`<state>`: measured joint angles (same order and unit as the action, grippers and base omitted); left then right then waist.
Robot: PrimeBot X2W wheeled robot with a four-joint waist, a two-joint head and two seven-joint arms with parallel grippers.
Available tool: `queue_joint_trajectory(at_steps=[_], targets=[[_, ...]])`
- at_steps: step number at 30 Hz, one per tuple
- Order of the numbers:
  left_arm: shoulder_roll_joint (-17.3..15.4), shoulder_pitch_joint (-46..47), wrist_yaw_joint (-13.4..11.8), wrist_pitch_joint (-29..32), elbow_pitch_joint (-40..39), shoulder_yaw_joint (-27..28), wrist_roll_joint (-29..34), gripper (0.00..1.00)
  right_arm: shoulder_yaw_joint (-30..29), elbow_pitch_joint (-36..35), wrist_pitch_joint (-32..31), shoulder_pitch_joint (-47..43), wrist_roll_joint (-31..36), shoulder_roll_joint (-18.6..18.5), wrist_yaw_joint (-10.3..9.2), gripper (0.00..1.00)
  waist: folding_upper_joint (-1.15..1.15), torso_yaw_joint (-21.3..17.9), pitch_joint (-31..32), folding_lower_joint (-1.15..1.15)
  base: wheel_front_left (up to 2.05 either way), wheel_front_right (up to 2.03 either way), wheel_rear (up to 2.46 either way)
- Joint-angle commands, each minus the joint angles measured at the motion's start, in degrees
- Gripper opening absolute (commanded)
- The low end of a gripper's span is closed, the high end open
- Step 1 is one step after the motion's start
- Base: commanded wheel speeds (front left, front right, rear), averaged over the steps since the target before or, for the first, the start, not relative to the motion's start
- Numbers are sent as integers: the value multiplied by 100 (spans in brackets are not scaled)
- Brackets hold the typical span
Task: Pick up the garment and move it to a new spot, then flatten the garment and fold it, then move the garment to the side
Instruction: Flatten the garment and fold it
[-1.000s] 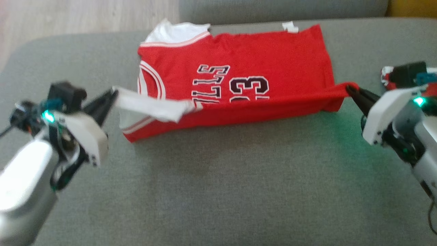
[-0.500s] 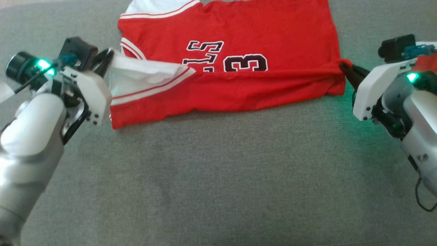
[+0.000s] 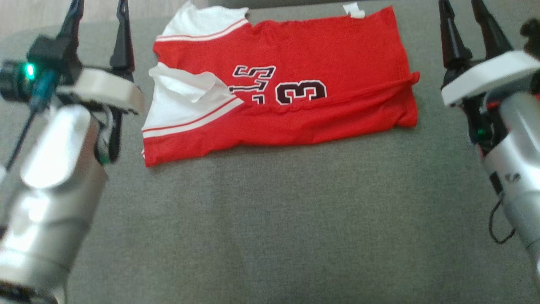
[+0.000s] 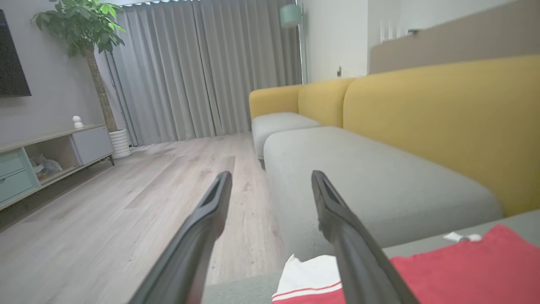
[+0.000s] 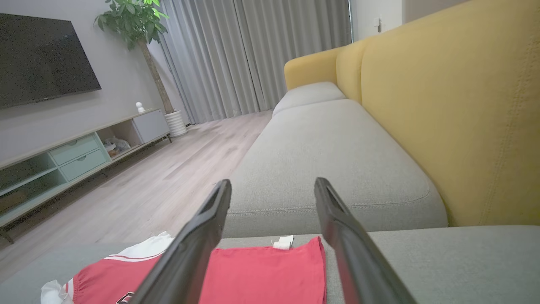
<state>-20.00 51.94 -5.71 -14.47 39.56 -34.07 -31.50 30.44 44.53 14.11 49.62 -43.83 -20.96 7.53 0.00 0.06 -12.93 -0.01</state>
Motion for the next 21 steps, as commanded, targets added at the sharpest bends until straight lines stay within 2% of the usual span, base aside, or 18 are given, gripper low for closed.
queue_joint_trajectory(at_steps=[1, 3, 6, 11, 15, 21], targets=[[-141, -169, -152, -46, -543, 479, -10, 100, -269, -299, 79, -244, 258, 106, -4, 100, 0, 19, 186, 1, 0, 0, 0], [-38, -632, -273, -49, -1183, 873, 42, 100, -855, -714, 84, -550, 719, 269, -4, 100, 0, 22, 276, 1, 0, 0, 0], [194, -1437, -432, -50, -1973, 1384, 240, 100, -1793, -1360, 86, -1281, 1389, 755, -4, 100, 0, 48, 419, 1, 0, 0, 0], [682, -2656, -476, -51, -2751, 2020, 663, 100, -2843, -2198, 87, -2526, 2468, 1614, -4, 100, 0, 93, 621, 1, 0, 0, 0], [1057, -3395, -315, -51, -2836, 2356, 925, 100, -2980, -2568, 88, -3293, 2847, 1794, -4, 100, 0, 108, 738, 1, 0, 0, 0], [1355, -3820, -51, -52, -2633, 2757, 1228, 100, -2748, -2846, 88, -3849, 2422, 1806, -4, 100, 0, 65, 729, 1, 0, 0, 0]])
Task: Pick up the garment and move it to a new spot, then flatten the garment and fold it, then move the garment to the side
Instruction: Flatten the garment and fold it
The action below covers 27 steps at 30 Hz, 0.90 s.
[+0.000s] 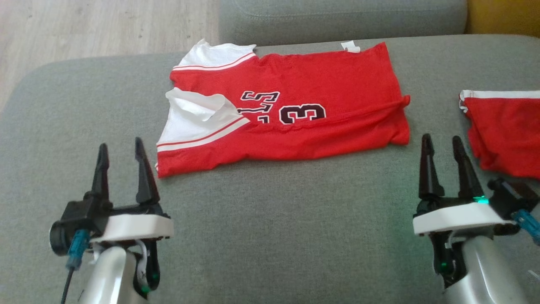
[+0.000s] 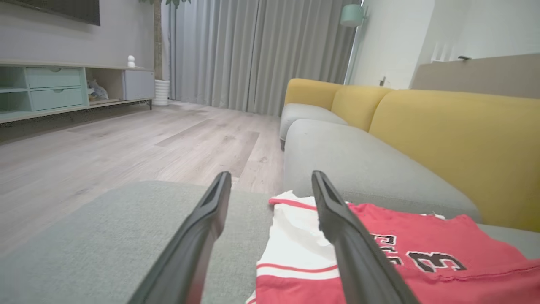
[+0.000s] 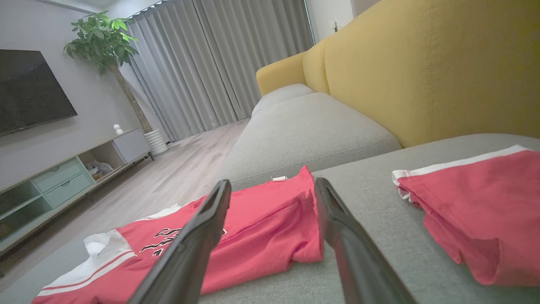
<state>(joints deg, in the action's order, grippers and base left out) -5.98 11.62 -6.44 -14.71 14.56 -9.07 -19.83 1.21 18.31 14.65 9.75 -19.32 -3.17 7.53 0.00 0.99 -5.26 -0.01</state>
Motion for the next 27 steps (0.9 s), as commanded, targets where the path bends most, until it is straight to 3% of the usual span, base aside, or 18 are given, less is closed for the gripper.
queue_joint_trajectory(at_steps=[1, 4, 12, 21, 27], targets=[[-28, 218, 71, -29, -67, 292, 107, 100, 235, -252, 34, 110, -16, 27, -4, 100, 0, -40, -71, 1, 0, 0, 0], [2, 288, 143, -29, 71, 346, 197, 100, 270, -314, 34, 102, -66, 28, -4, 100, 0, -68, -163, 1, 0, 0, 0], [-96, 957, 355, 56, 1354, 238, 318, 100, 486, -480, 34, 266, -159, 28, -4, 100, 0, -277, -554, 1, 0, 0, 0], [-407, 1760, 140, 829, 2793, 172, 471, 100, 557, -620, 35, 432, -192, 29, -4, 100, 0, -495, -871, 1, 0, 0, 0], [-475, 2008, 253, 1328, 3478, 87, 423, 100, 540, -649, 35, 449, -236, 29, -4, 100, 0, -601, -942, 1, 0, 0, 0]])
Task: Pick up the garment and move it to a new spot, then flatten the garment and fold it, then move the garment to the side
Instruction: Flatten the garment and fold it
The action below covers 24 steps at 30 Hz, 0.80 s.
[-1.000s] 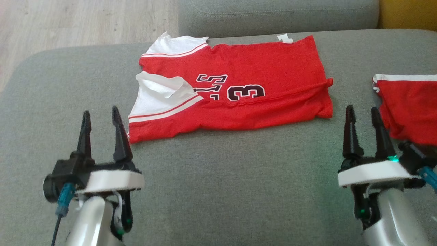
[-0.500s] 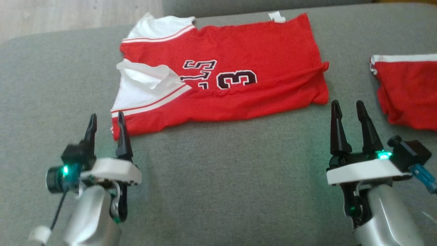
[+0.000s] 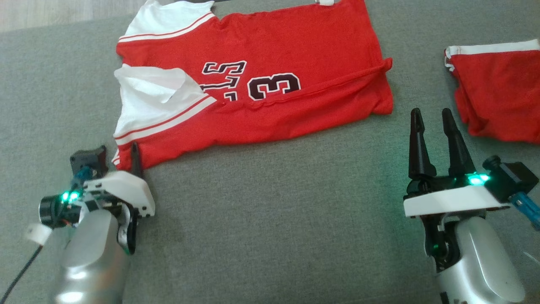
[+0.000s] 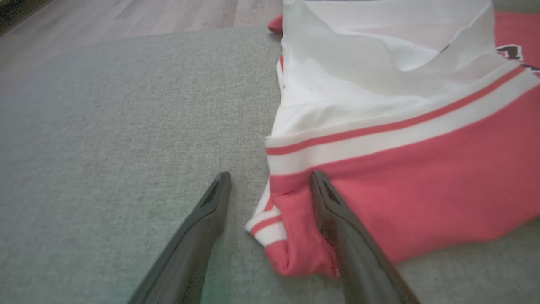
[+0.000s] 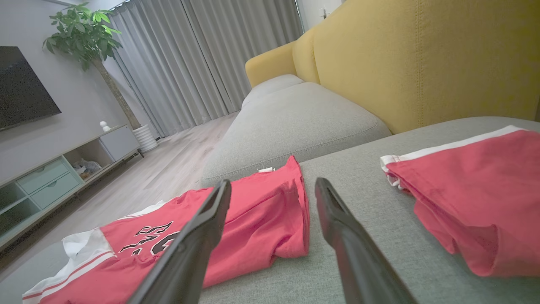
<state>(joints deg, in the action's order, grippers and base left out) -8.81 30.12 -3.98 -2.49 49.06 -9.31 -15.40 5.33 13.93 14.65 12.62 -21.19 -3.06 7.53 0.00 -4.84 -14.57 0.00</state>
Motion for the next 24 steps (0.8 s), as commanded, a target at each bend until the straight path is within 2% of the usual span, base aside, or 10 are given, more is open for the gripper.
queue_joint_trajectory(at_steps=[1, 2, 3, 4, 5, 8, 11, 15, 20, 24], targets=[[-195, 181, 35, 157, 101, 86, -21, 100, 130, -214, 35, 159, -60, 18, -4, 100, 0, -28, -14, 0, 0, 0, 0], [-194, 202, 61, 200, 168, 80, -40, 100, 132, -215, 35, 156, -68, 18, -4, 100, 0, -36, -17, 0, 0, 0, 0], [-193, 213, 96, 256, 241, 60, -50, 76, 136, -214, 35, 153, -73, 18, -4, 100, 0, -41, -18, 0, 0, 0, 0], [-194, 221, 135, 307, 307, 33, -52, 16, 143, -211, 35, 150, -76, 18, -4, 100, 0, -44, -13, 0, 0, 0, 0], [-195, 228, 170, 344, 364, 6, -52, 0, 150, -203, 35, 149, -76, 18, -4, 100, 0, -45, -3, 0, 0, 0, 0], [-177, 281, 178, 80, 352, -18, -60, 0, 112, -142, 35, 159, -61, 18, -4, 100, 0, 3, 86, 0, 0, 0, 0], [-143, 373, 120, -440, 111, -2, -48, 0, 57, -11, 35, 192, 50, 18, -4, 100, 0, 76, 154, 0, 0, 0, 0], [-100, 523, 147, -1013, -372, -59, 22, 0, -32, 486, 35, 396, 207, 18, -4, 100, 0, 199, 204, 0, 0, 0, 0], [-78, 600, 250, -1209, -1112, -171, 138, 0, -158, 1371, -232, 993, 347, 18, -4, 100, 0, 330, 152, 0, 0, 0, 0], [-63, 555, 281, -1227, -1412, -259, 199, 0, -324, 1985, -525, 1427, 393, 18, -4, 100, 0, 397, 95, 0, 0, 0, 0]])
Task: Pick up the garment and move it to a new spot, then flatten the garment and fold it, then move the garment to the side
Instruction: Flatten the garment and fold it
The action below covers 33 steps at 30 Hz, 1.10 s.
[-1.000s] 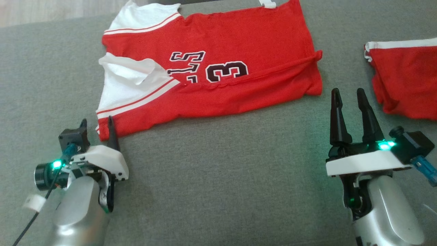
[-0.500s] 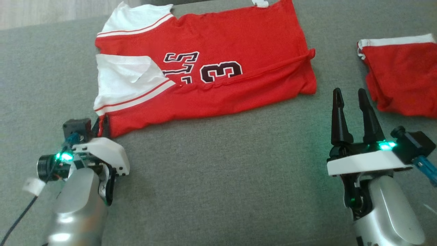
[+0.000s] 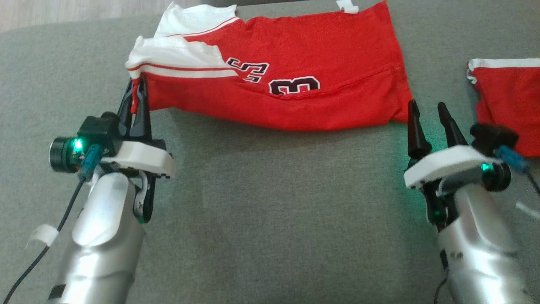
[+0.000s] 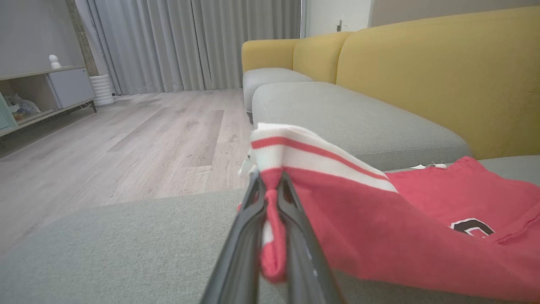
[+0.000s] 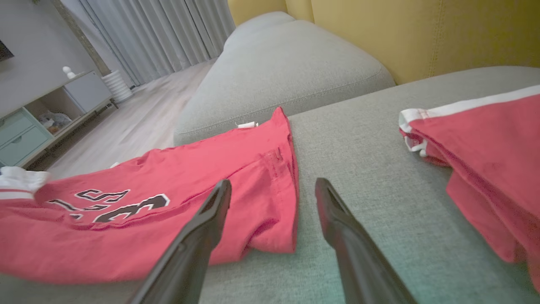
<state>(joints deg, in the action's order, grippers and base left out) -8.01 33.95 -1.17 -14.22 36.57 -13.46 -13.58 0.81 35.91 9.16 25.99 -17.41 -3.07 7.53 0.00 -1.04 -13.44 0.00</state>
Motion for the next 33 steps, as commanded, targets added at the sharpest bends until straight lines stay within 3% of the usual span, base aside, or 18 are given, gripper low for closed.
queue_joint_trajectory(at_steps=[1, 4, 15, 17, 26, 33], targets=[[-143, 160, 14, -56, -238, 125, 38, 0, 62, 11, -60, 242, -1, 19, -4, 100, 0, 36, -37, 0, 0, 0, 0], [-133, 128, 25, -61, -409, 54, 72, 0, -60, 734, -261, 691, -249, 19, -4, 100, 0, 94, -99, 0, 0, 0, 0], [-80, 101, 37, -51, -615, -150, 107, 0, -1, 2914, -574, 1849, 530, 19, -4, 99, 0, 283, -278, 0, 0, 0, 0], [-88, 80, 23, -32, -587, -159, 97, 0, 64, 3111, -526, 1953, 675, 19, -4, 0, 0, 294, -266, 0, 0, 0, 0], [-250, -213, -89, 106, -265, -101, 7, 0, -291, 3518, 185, 2036, 888, 19, -4, 0, 0, 215, 105, 0, 0, 0, 0], [-370, -664, -57, 266, -95, -116, -104, 0, -548, 3549, 387, 1720, 1088, 19, -4, 0, 0, 129, 575, 0, 0, 0, 0]])
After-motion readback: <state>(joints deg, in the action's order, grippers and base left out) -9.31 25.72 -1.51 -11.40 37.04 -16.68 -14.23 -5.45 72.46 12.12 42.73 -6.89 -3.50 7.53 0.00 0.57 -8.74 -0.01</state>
